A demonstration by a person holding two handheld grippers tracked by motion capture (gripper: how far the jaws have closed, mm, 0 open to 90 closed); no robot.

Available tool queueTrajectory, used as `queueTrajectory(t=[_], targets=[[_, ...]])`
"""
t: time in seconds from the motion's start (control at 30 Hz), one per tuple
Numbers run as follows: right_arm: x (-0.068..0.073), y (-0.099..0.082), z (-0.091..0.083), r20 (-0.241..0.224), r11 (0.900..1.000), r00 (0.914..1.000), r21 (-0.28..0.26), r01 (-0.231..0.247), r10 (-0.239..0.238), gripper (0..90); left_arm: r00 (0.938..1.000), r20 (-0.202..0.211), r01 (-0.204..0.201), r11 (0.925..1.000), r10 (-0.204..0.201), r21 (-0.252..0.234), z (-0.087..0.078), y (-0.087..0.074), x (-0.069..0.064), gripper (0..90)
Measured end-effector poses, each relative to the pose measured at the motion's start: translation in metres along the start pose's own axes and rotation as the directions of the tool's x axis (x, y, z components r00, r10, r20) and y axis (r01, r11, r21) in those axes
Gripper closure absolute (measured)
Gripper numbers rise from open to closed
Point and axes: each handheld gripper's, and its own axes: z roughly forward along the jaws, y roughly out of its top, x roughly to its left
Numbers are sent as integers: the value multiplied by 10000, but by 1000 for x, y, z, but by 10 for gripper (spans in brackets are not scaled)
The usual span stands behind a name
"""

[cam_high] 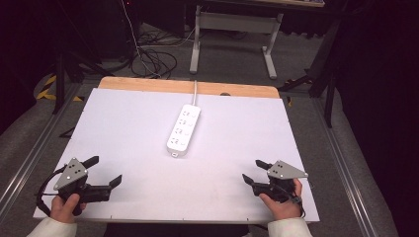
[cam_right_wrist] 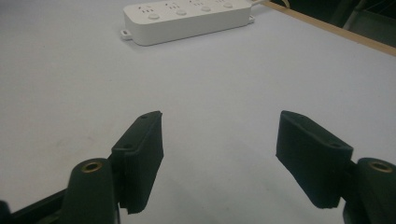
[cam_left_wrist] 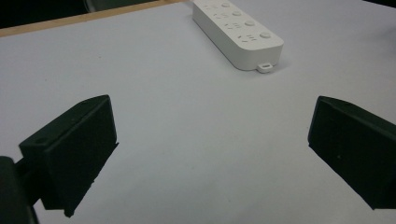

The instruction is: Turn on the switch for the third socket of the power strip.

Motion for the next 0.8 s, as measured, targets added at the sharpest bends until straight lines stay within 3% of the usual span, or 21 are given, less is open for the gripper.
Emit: queueTrajectory(t=[0.8], targets=[[-1, 3, 0, -94, 9998, 9998, -113, -165, 164, 333, 9994, -312, -133, 9999, 132, -45, -1, 0, 0, 16]])
